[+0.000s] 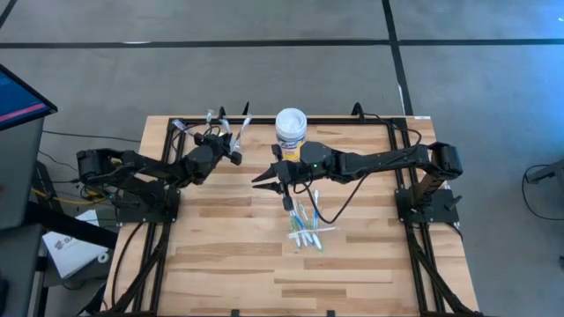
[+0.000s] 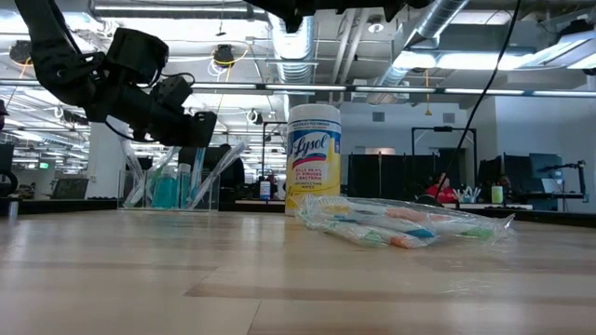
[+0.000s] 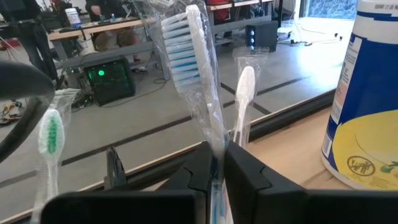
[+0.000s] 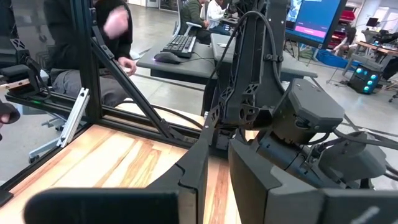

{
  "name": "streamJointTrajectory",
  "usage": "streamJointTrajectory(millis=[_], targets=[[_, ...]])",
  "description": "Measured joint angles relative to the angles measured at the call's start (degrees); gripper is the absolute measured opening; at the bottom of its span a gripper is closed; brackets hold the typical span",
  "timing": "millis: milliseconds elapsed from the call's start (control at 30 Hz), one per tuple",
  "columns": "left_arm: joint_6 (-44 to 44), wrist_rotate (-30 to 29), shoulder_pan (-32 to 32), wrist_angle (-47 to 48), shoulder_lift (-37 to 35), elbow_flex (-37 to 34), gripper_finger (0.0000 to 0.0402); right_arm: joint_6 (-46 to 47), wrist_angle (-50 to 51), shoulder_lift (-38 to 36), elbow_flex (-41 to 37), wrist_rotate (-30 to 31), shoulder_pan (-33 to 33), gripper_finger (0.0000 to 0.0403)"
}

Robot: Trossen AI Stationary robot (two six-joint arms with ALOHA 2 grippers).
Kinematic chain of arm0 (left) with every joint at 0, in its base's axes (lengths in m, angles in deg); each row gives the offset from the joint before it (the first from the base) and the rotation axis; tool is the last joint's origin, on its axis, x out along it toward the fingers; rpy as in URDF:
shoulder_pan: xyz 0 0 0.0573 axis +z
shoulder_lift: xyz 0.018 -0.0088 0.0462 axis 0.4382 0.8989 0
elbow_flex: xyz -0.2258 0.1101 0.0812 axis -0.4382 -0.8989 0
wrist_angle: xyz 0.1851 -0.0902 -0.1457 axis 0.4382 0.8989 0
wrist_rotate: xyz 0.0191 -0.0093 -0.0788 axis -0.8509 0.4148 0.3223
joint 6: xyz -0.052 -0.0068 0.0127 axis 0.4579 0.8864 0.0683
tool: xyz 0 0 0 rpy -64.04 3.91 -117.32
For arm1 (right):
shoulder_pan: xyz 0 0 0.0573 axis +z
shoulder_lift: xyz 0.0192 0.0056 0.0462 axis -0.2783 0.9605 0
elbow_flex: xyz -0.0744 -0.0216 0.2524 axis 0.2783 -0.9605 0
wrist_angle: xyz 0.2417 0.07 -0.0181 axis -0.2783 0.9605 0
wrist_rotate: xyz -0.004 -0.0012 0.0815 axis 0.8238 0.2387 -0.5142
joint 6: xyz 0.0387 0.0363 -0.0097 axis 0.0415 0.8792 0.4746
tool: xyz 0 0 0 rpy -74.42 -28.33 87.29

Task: Pick & Place toothbrushing station
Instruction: Put the blue toothbrush into the transparent organizer

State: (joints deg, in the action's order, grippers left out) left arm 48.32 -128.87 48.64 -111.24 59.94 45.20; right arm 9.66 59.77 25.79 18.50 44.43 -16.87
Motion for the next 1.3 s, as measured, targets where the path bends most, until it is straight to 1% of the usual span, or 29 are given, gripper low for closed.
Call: streamJointTrajectory(millis=[233,500,733,1133,1233,1300], targets=[[-0.03,0.01,0.0,0.04,0.0,0.0,0.0034,0.0,0.0,0.0,0.0,0.0,0.0,0.0056],[-0.04,2.72,-0.02,0.29,0.0,0.0,0.0033,0.02,0.44,0.0,0.0,0.0,0.0,0.0056],[-0.13,2.89,0.0,2.83,-0.02,0.0,0.0045,0.02,1.73,0.0,0.0,0.0,0.0,0.0056],[-0.05,1.84,-0.01,3.97,-0.04,0.0,0.0092,0.02,2.21,0.0,0.0,0.0,0.0,0.0056],[-0.11,-0.45,-0.04,3.97,-0.22,0.0,0.0108,0.04,2.48,0.0,0.0,0.0,0.0,0.0056],[-0.05,-0.61,-0.04,3.97,-0.61,0.0,0.0119,0.03,2.99,0.0,0.0,0.0,0.0,0.0056]])
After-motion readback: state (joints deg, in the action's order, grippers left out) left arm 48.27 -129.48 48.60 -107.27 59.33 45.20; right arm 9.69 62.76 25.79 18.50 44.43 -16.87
